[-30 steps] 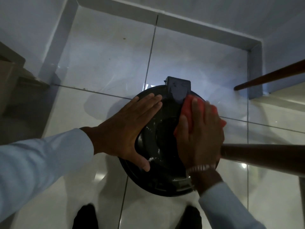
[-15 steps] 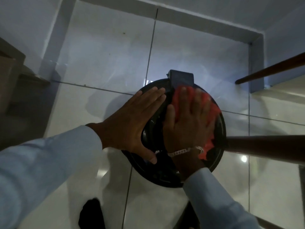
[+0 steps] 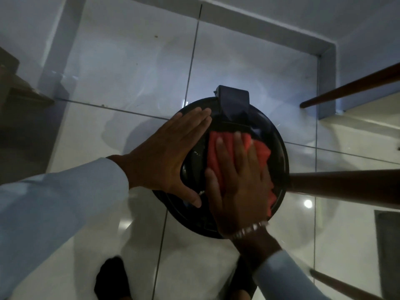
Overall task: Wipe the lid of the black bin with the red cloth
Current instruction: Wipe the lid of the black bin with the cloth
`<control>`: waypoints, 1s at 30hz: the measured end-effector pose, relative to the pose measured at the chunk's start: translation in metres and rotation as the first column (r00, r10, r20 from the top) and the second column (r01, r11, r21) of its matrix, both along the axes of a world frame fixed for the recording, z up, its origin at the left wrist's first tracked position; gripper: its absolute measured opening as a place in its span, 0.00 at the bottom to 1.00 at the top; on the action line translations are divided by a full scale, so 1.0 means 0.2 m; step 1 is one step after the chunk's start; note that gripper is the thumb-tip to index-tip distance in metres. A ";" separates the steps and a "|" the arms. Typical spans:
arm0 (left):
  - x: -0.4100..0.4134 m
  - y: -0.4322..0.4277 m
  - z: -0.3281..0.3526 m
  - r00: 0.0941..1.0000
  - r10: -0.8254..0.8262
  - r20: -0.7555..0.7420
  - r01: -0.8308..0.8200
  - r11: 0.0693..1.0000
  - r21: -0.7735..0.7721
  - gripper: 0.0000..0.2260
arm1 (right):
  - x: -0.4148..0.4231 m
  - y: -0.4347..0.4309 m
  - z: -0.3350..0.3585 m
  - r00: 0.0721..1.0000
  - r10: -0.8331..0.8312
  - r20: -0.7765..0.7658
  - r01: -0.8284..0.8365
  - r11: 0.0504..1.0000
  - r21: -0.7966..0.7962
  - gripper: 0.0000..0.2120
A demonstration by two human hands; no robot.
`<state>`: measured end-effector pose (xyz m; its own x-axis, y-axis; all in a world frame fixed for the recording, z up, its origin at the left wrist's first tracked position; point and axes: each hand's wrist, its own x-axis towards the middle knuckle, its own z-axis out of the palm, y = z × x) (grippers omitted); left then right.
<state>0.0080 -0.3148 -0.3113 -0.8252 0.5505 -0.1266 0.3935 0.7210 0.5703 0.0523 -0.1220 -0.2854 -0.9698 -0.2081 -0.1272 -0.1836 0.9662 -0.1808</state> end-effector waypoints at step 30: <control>0.24 0.46 0.07 0.950 0.087 -0.298 -0.128 0.984 -0.121 0.42 | -0.36 0.22 0.01 0.974 -0.165 0.155 0.225 0.784 -0.579 0.19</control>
